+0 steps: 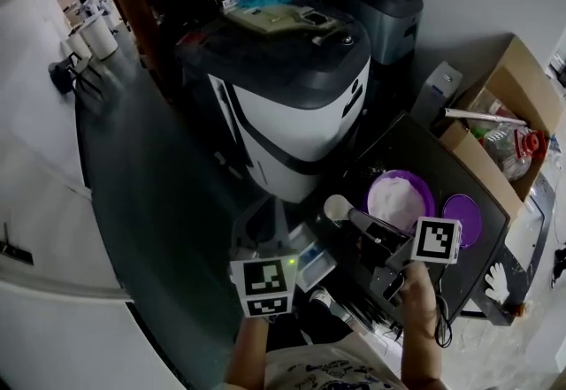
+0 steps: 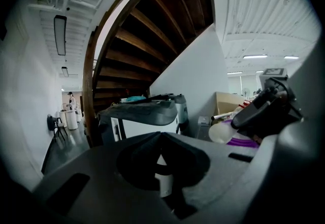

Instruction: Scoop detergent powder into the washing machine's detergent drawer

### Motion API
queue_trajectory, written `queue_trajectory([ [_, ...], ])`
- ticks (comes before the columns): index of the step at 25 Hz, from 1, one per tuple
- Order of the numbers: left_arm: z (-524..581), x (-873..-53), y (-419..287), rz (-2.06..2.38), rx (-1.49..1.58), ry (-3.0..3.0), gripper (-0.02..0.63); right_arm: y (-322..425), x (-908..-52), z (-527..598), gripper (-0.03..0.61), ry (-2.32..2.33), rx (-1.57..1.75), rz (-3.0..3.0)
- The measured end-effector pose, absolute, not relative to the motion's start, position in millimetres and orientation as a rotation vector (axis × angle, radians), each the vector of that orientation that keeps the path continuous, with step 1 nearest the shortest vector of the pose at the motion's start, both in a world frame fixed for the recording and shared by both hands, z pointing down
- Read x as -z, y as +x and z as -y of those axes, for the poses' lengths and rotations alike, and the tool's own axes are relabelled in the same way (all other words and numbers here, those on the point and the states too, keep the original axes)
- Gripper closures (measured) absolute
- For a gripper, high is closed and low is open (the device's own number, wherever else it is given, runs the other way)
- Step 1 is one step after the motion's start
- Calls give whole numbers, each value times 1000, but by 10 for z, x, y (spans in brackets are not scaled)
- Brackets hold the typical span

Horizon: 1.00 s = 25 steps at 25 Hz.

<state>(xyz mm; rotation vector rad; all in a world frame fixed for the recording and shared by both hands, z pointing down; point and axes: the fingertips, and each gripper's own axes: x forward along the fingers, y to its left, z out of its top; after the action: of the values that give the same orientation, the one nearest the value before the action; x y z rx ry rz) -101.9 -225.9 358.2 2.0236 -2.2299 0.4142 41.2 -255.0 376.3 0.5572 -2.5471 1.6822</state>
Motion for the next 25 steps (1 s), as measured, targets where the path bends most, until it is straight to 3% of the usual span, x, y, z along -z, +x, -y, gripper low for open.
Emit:
queue_trajectory([
  [25, 1740, -3894, -1767, 2148, -450, 2025, 612, -262, -4118, 2066, 557, 654, -1847, 2446],
])
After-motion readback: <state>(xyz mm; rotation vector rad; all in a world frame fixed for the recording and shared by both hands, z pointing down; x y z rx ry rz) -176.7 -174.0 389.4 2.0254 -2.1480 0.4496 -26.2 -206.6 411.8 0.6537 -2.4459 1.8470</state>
